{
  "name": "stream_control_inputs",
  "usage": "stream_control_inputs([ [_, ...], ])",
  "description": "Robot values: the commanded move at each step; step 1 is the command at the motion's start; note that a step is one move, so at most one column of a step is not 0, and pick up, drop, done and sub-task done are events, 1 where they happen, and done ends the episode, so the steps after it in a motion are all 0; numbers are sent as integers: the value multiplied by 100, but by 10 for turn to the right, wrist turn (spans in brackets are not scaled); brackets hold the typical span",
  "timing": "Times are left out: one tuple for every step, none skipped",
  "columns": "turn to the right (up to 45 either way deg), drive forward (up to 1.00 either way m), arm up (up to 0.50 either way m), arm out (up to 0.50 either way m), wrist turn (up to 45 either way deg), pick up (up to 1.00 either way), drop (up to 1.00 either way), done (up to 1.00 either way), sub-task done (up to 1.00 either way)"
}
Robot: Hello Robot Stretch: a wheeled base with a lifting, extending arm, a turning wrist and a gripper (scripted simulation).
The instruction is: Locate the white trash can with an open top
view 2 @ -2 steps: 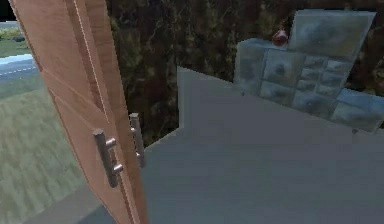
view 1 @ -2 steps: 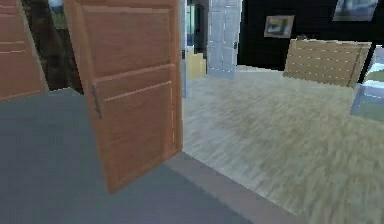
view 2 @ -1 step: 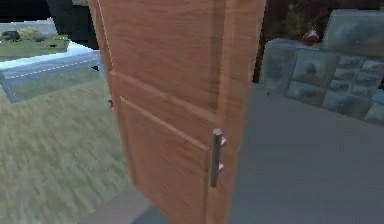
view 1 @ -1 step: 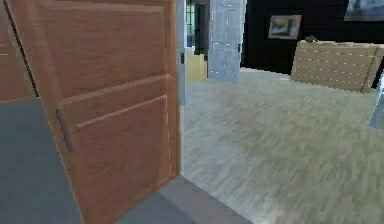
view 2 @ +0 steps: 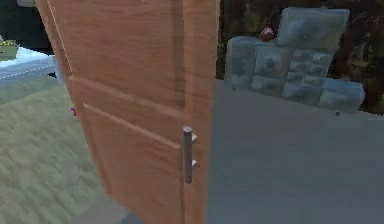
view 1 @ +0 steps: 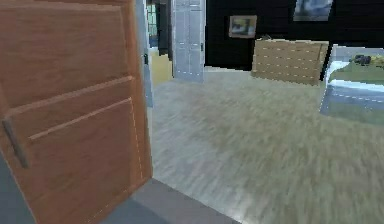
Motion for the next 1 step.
stream_control_inputs([
  [0, 100, 0, 0, 0, 0, 0, 0, 0],
])
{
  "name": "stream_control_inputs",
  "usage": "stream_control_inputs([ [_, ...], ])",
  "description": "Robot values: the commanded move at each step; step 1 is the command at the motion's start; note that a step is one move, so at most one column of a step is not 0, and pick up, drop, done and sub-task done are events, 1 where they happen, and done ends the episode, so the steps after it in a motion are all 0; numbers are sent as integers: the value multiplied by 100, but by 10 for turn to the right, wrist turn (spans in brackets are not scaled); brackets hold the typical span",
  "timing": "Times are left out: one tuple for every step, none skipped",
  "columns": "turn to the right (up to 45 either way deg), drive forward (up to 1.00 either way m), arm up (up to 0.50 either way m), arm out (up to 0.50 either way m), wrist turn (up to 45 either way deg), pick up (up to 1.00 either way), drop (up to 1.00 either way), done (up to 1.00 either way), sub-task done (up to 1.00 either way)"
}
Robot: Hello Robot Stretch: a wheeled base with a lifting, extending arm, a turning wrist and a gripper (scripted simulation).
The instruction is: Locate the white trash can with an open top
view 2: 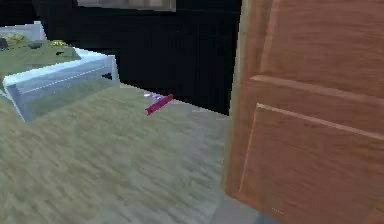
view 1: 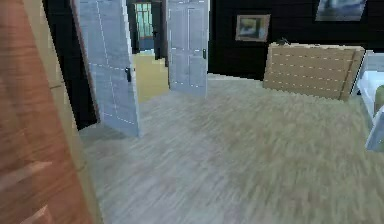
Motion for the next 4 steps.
stream_control_inputs([
  [0, 100, 0, 0, 0, 0, 0, 0, 0],
  [-60, 0, 0, 0, 0, 0, 0, 0, 0],
  [0, 100, 0, 0, 0, 0, 0, 0, 0],
  [-30, 0, 0, 0, 0, 0, 0, 0, 0],
])
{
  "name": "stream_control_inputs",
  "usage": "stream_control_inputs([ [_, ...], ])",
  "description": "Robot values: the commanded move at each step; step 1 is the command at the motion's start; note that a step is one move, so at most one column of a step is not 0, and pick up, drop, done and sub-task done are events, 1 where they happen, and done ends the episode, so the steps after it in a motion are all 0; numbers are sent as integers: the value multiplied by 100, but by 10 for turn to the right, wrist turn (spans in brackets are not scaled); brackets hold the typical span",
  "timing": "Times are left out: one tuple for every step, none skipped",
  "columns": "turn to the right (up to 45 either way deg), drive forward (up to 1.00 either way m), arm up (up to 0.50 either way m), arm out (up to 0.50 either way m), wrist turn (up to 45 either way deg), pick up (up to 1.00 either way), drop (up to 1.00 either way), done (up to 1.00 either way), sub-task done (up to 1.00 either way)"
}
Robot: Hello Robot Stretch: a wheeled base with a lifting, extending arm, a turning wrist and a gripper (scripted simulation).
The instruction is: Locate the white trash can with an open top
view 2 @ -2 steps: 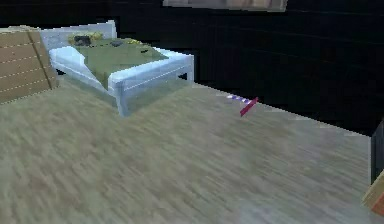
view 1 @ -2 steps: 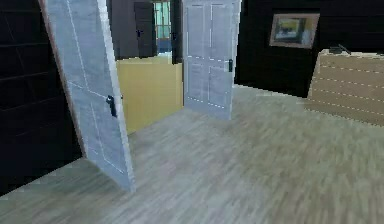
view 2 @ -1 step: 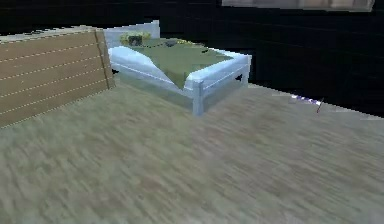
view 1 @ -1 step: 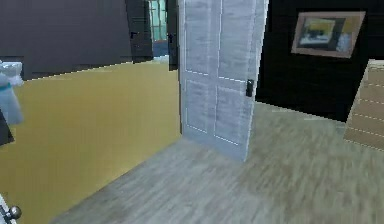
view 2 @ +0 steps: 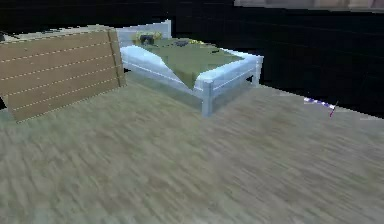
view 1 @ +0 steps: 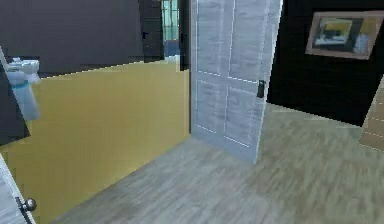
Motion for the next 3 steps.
stream_control_inputs([
  [0, 25, 0, 0, 0, 0, 0, 0, 0],
  [-30, 0, 0, 0, 0, 0, 0, 0, 0],
  [450, 0, 0, 0, 0, 0, 0, 0, 0],
])
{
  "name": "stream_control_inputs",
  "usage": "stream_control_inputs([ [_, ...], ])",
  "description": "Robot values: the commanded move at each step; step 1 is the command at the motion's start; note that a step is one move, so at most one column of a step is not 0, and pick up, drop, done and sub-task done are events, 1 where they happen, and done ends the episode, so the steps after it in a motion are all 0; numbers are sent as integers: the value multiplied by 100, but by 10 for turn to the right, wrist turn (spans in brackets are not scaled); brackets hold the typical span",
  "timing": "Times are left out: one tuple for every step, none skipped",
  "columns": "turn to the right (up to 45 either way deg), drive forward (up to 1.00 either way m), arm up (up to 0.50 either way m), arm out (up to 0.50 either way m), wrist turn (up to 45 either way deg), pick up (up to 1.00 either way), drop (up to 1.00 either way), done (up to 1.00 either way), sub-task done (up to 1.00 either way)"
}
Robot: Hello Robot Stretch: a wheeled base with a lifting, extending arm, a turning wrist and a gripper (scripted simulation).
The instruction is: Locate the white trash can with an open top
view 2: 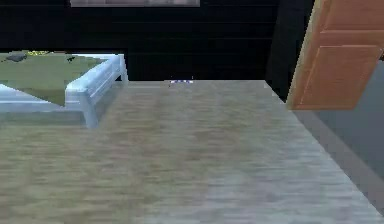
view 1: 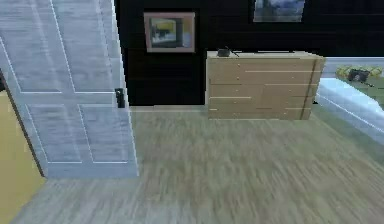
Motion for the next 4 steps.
stream_control_inputs([
  [450, 0, 0, 0, 0, 0, 0, 0, 0],
  [420, 0, 0, 0, 0, 0, 0, 0, 0],
  [0, 5, 0, 0, 0, 0, 0, 0, 0],
  [-450, 0, 0, 0, 0, 0, 0, 0, 0],
])
